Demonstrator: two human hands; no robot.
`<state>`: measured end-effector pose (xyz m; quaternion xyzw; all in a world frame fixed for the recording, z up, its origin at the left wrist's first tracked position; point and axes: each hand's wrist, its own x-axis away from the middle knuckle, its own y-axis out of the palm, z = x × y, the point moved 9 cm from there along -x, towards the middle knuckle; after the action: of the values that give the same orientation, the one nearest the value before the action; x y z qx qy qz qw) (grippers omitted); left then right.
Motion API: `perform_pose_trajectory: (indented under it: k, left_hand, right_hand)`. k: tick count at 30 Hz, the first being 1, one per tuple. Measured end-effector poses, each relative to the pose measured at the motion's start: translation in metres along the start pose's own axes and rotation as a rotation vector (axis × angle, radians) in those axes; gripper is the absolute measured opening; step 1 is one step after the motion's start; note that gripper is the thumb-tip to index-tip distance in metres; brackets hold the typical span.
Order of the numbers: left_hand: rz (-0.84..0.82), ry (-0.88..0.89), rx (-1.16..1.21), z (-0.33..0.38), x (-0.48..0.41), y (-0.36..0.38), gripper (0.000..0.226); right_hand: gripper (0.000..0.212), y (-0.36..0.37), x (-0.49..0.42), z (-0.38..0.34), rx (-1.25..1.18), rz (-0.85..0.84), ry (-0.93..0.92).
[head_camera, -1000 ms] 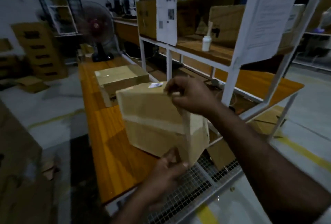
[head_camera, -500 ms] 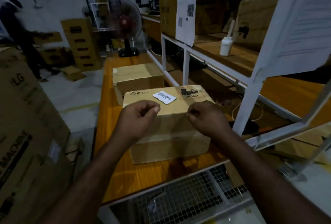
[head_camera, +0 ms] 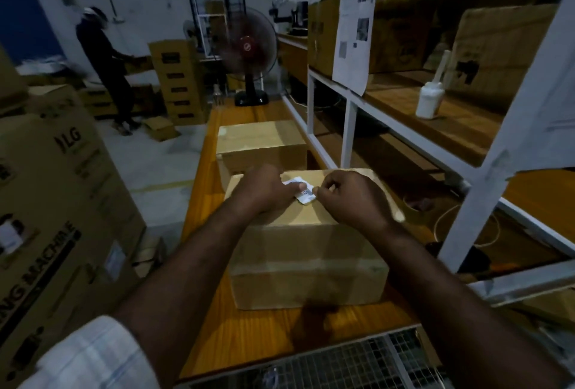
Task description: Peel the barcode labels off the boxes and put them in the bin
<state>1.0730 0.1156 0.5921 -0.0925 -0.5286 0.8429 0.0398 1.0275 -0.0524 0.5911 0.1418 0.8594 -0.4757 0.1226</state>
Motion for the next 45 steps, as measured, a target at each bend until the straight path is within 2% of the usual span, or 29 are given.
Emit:
perform_pose_trajectory:
  k: [3,6,10,15,21,25,30,34,38,40,43,45]
  left_hand:
    - [-0.049,0.032,-0.035,0.005,-0.015,0.003,0.045]
    - [-0.102,-0.003,0.045,0.003,-0.03,0.002,0.033]
    - [-0.182,-0.053,0.138,-0.003,-0.05,0.007,0.022]
    - [-0.225,0.012,0.281,-0.001,-0.056,0.01,0.009]
    - [-0.106,0.075,0.353,-0.009,-0.05,0.009,0.013]
    - [-0.036,0.08,0.401,-0.017,-0.047,0.012,0.012]
    - [-0.047,0.113,0.468,-0.018,-0.044,0.011,0.006]
    - [-0.137,0.115,0.443,-0.014,-0.038,0.018,0.016]
    - [-0.124,0.143,0.336,-0.008,-0.036,0.015,0.005]
    - [-0.121,0.146,0.313,-0.007,-0.036,0.014,0.01]
    - [-0.143,0.142,0.295,-0.006,-0.035,0.015,0.014]
    - [-0.148,0.136,0.321,-0.007,-0.035,0.015,0.012]
  right_hand:
    - [0.027,0.013,-0.018,-0.004,0.047,-0.049,-0.019]
    - [0.025,0.018,-0.035,-0.004,0.059,-0.112,-0.053]
    - [0.023,0.028,-0.05,-0.002,0.014,-0.279,-0.029]
    - [0.02,0.04,-0.066,-0.005,-0.064,-0.461,0.019]
    - [0.031,0.05,-0.07,-0.014,-0.16,-0.355,-0.04]
    - [0.02,0.055,-0.068,-0.02,-0.241,-0.353,-0.084]
    - [0.018,0.052,-0.063,-0.025,-0.231,-0.34,-0.193]
    - [0.005,0.052,-0.063,-0.022,-0.229,-0.322,-0.23]
    - [0.004,0.055,-0.065,-0.016,-0.345,-0.355,-0.219]
    - [0.005,0.054,-0.065,-0.013,-0.463,-0.371,-0.183]
    - [0.016,0.05,-0.066,-0.005,-0.674,-0.381,-0.074]
    - [0.025,0.049,-0.064,0.0,-0.677,-0.421,-0.044]
